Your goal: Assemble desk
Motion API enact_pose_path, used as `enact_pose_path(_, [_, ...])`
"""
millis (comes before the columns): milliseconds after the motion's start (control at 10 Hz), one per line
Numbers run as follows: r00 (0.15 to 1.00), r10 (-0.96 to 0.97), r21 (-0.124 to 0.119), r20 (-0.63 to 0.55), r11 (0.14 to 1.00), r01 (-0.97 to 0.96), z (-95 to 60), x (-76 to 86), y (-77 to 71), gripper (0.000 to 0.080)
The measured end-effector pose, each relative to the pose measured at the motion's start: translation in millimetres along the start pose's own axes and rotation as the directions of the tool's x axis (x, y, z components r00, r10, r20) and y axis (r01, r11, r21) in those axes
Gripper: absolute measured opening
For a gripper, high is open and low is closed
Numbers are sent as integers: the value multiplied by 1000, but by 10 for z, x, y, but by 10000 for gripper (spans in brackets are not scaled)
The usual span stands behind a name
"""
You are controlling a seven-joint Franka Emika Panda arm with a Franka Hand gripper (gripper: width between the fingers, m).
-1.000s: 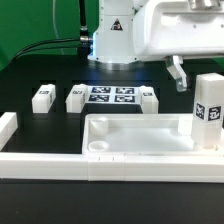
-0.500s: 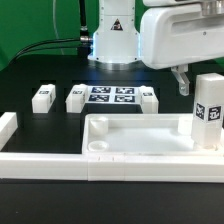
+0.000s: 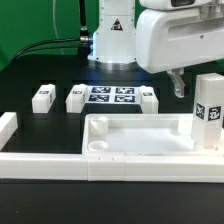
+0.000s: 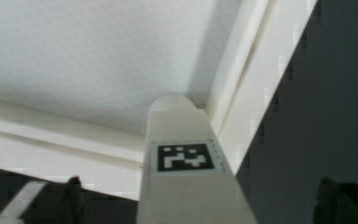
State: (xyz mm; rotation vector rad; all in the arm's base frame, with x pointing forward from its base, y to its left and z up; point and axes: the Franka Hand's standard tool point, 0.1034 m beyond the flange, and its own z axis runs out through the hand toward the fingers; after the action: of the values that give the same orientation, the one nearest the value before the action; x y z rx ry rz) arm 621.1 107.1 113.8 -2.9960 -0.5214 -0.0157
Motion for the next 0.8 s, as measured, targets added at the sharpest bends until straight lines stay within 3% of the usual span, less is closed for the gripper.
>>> enact_pose_path(100, [1000,-5,1,-1,1000,5,-5,10,-23,637])
enact_pose_path(300, [1000,-2,0,-1,1000,2,2,4,-3,291])
enact_pose_path(600, [1000,16,-1,-2,1000,-16,1,2,16,292])
enact_pose_path(800, [960,280,14,-9,960,-280,2,-26,4,292])
